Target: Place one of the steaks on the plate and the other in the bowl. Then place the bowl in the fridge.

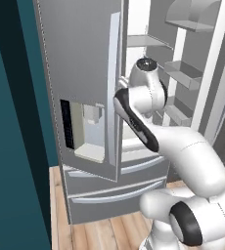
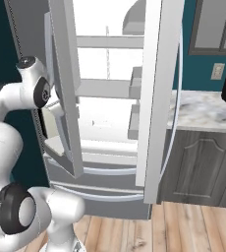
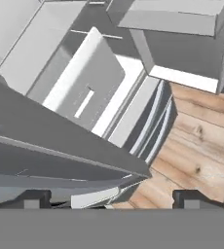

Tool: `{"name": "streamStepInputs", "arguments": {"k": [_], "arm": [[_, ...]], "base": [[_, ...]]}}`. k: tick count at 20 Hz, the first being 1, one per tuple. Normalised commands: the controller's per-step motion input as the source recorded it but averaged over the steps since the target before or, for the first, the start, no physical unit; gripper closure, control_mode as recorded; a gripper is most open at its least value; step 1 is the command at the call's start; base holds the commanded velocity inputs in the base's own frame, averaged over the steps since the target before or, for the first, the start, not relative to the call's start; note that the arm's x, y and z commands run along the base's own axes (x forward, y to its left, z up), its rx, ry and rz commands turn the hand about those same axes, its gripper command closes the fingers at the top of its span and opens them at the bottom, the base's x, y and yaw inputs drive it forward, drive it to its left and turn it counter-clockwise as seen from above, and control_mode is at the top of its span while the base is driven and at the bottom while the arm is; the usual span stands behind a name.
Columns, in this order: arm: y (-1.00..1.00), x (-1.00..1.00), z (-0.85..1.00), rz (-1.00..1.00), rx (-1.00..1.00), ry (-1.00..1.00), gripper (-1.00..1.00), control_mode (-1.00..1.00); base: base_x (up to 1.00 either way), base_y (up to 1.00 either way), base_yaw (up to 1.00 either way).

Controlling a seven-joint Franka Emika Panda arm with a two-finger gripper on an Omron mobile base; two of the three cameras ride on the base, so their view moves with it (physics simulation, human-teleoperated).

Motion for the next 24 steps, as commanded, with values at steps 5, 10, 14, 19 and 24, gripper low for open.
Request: {"name": "streamStepInputs", "arguments": {"k": [5,10,14,19,24], "arm": [[-0.37,0.10,-0.35,-0.25,0.60,-0.12,-1.00,-1.00],[-0.20,0.02,-0.22,-0.19,0.36,-0.10,-1.00,-1.00],[-0.26,0.27,-0.09,0.00,0.01,0.00,-1.00,-1.00],[-0.18,0.51,-0.01,0.10,0.00,0.05,-1.00,-1.00],[0.02,0.40,-0.13,0.19,0.00,0.01,-1.00,-1.00]], "base": [[0.00,0.00,0.00],[0.00,0.00,0.00],[0.00,0.00,0.00],[0.00,0.00,0.00],[0.00,0.00,0.00]]}}
